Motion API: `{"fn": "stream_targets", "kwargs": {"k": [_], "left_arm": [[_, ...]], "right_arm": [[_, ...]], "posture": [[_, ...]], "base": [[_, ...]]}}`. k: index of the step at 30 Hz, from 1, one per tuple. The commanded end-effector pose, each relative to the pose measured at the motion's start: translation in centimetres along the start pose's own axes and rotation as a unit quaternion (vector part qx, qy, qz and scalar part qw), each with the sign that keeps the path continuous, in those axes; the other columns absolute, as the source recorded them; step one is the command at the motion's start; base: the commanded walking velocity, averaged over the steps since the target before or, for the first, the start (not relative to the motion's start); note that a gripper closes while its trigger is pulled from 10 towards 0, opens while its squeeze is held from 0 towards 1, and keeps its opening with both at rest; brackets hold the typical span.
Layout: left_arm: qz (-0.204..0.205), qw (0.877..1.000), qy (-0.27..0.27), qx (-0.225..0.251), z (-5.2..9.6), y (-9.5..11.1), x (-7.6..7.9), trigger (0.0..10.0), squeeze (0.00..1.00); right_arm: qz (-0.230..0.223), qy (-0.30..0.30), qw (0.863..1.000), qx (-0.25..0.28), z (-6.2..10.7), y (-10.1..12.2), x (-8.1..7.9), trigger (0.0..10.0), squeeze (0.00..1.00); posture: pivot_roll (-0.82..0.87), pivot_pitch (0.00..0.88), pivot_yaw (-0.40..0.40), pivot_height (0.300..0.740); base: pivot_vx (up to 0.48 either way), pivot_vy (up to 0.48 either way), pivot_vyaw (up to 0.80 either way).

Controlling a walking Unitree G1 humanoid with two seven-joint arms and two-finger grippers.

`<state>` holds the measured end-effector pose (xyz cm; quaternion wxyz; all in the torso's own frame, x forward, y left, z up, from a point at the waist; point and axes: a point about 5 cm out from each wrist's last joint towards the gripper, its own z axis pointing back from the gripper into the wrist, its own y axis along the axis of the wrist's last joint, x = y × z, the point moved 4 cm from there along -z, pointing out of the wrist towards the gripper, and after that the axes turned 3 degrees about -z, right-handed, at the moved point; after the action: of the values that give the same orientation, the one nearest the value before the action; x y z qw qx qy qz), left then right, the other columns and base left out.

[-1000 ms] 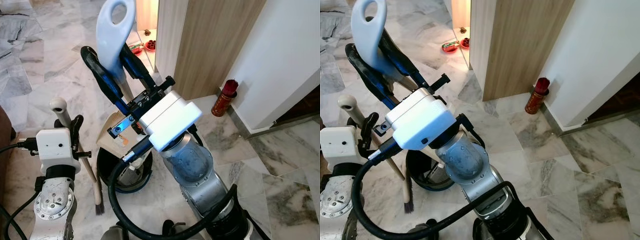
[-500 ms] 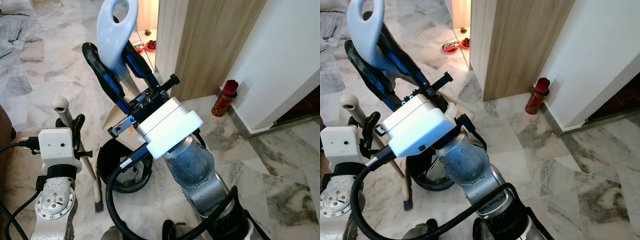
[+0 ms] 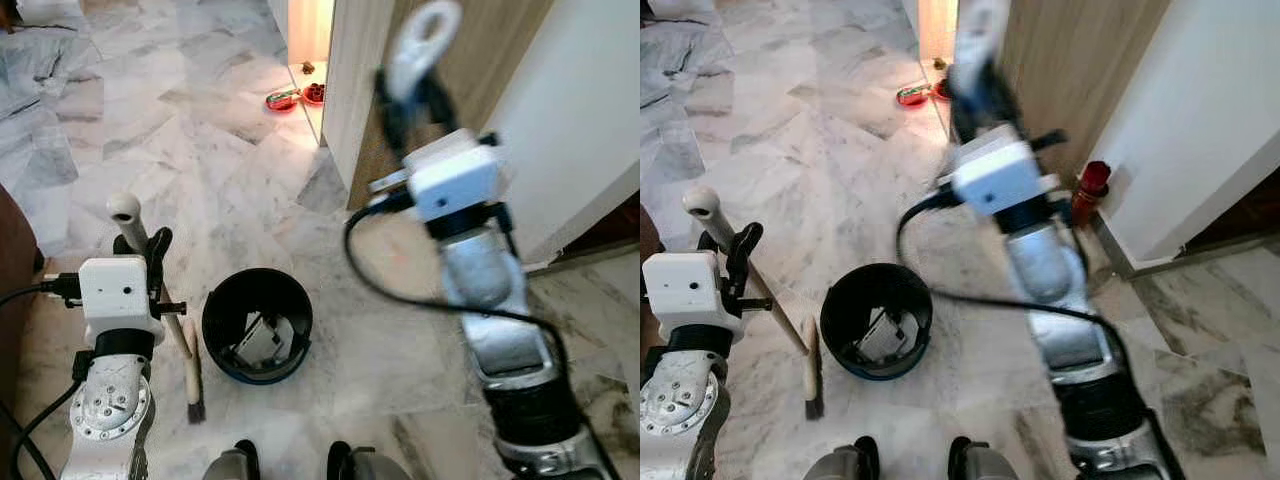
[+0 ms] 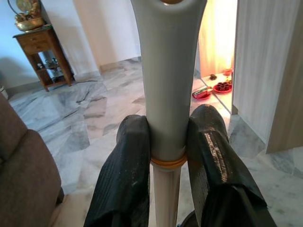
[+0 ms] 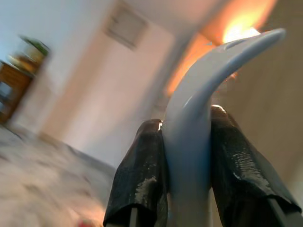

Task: Sweep floor

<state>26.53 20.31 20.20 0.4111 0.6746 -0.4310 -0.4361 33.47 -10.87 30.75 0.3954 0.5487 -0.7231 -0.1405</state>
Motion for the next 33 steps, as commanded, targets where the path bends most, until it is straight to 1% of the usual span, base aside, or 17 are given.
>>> {"fn": "stream_targets", "kwargs": {"k": [1,2,4,6,7,8,11,12,13,15,20,25,33], "left_arm": [[-0.008,1.000,0.001,0.017,0.1,0.6,-0.4,10.0,0.00],[-0.006,1.000,0.003,0.016,0.1,0.6,-0.5,10.0,0.00],[-0.003,1.000,0.007,0.014,0.2,0.5,-0.7,10.0,0.00],[0.002,1.000,0.013,0.011,0.3,0.4,-1.1,10.0,0.00],[0.002,1.000,0.013,0.011,0.3,0.4,-1.1,10.0,0.00],[0.006,1.000,0.017,0.009,0.4,0.4,-1.3,10.0,0.00],[0.010,1.000,0.021,0.008,0.4,0.3,-1.4,10.0,0.00],[0.011,1.000,0.022,0.006,0.5,0.2,-1.5,10.0,0.00],[0.011,1.000,0.022,0.006,0.5,0.2,-1.5,10.0,0.00],[0.013,1.000,0.026,-0.001,0.7,-0.1,-1.7,10.0,0.00],[0.017,1.000,0.025,-0.008,0.9,-0.4,-1.6,10.0,0.00],[0.023,0.999,0.021,-0.016,1.0,-0.7,-1.4,10.0,0.00],[0.039,0.999,0.018,-0.029,1.3,-1.3,-1.0,10.0,0.00]], "right_arm": [[-0.022,-0.034,0.999,-0.034,0.5,-1.2,1.1,10.0,0.00],[-0.026,-0.043,0.997,-0.053,0.8,-2.0,1.3,10.0,0.00],[-0.038,-0.050,0.995,-0.074,1.3,-2.9,1.5,10.0,0.00],[-0.053,-0.061,0.992,-0.094,1.7,-3.7,1.6,10.0,0.00],[-0.053,-0.061,0.992,-0.094,1.7,-3.7,1.6,10.0,0.00],[-0.077,-0.073,0.988,-0.112,2.0,-4.4,1.7,10.0,0.00],[-0.087,-0.083,0.984,-0.135,2.5,-5.5,1.9,10.0,0.00],[-0.090,-0.090,0.981,-0.146,2.8,-6.1,2.3,10.0,0.00],[-0.090,-0.090,0.981,-0.146,2.8,-6.1,2.3,10.0,0.00],[-0.092,-0.106,0.976,-0.164,3.3,-7.1,3.2,10.0,0.00],[-0.092,-0.113,0.974,-0.173,3.6,-7.7,3.6,10.0,0.00],[-0.094,-0.109,0.974,-0.176,3.8,-8.1,3.5,10.0,0.00],[-0.120,-0.115,0.969,-0.183,4.1,-8.6,3.0,10.0,0.00]], "posture": [[0.02,0.199,-0.053,0.740],[0.02,0.195,-0.052,0.740],[0.02,0.191,-0.050,0.740],[0.02,0.189,-0.049,0.740],[0.02,0.189,-0.049,0.740],[0.02,0.187,-0.048,0.740],[0.02,0.190,-0.048,0.740],[0.02,0.194,-0.048,0.740],[0.02,0.194,-0.048,0.740],[0.02,0.201,-0.050,0.740],[0.02,0.210,-0.051,0.740],[0.01,0.214,-0.051,0.740],[0.01,0.227,-0.055,0.740]], "base": [[0.000,0.000,0.00],[0.000,0.000,0.00],[0.000,0.000,0.00],[0.000,0.000,0.00],[0.000,0.000,0.00],[0.000,0.000,0.00],[0.000,0.000,0.00],[0.000,0.000,0.00],[0.000,0.000,0.00],[0.000,0.000,0.00],[0.000,0.000,0.00],[0.000,0.000,0.00],[0.000,0.000,0.00]]}}
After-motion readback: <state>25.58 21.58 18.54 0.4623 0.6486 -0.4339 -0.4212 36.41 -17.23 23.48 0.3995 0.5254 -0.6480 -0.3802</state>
